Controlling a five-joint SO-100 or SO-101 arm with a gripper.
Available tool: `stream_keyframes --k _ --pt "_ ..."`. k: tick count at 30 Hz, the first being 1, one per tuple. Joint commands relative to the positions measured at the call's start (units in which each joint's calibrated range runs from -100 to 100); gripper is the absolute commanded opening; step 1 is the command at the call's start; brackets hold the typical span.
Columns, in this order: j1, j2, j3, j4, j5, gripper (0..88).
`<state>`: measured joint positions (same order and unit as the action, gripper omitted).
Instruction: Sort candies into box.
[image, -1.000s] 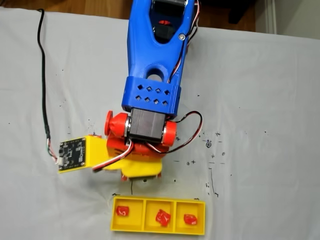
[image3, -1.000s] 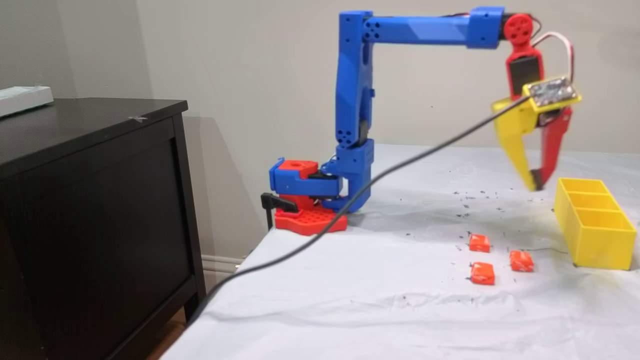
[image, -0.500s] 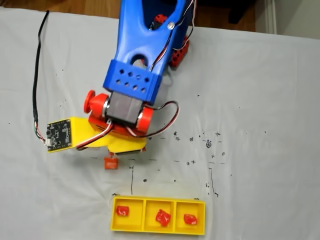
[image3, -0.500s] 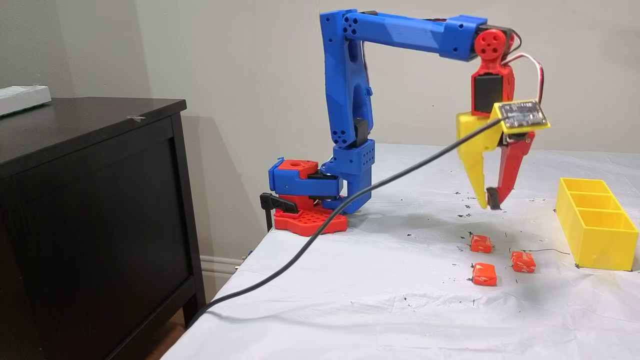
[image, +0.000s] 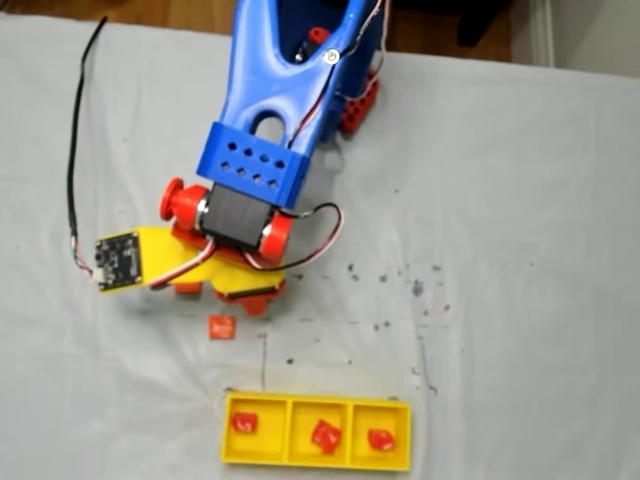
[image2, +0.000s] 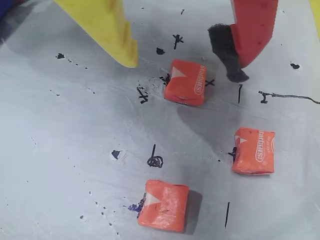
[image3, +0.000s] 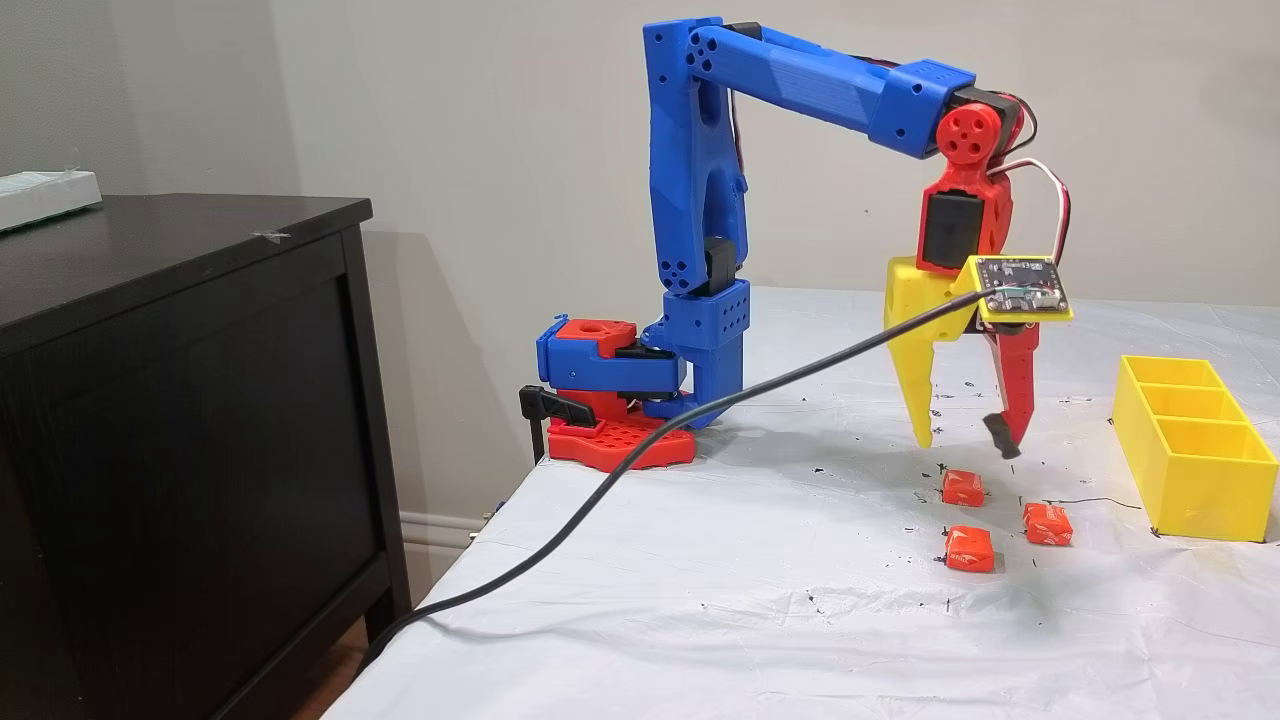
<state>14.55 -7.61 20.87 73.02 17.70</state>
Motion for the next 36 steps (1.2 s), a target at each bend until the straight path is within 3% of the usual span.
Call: stream_keyframes --k 1,11,19,36 --pt "0.12 -0.78 -1.89 -0.28 0.29 28.5" --pt "-1.33 0.07 2.93 -4.86 -0.34 29.2" --pt "-3.32 6.17 1.39 -4.94 -1.42 34.7" --pt "-3.68 10.92 1.93 -10.02 -1.86 30.8"
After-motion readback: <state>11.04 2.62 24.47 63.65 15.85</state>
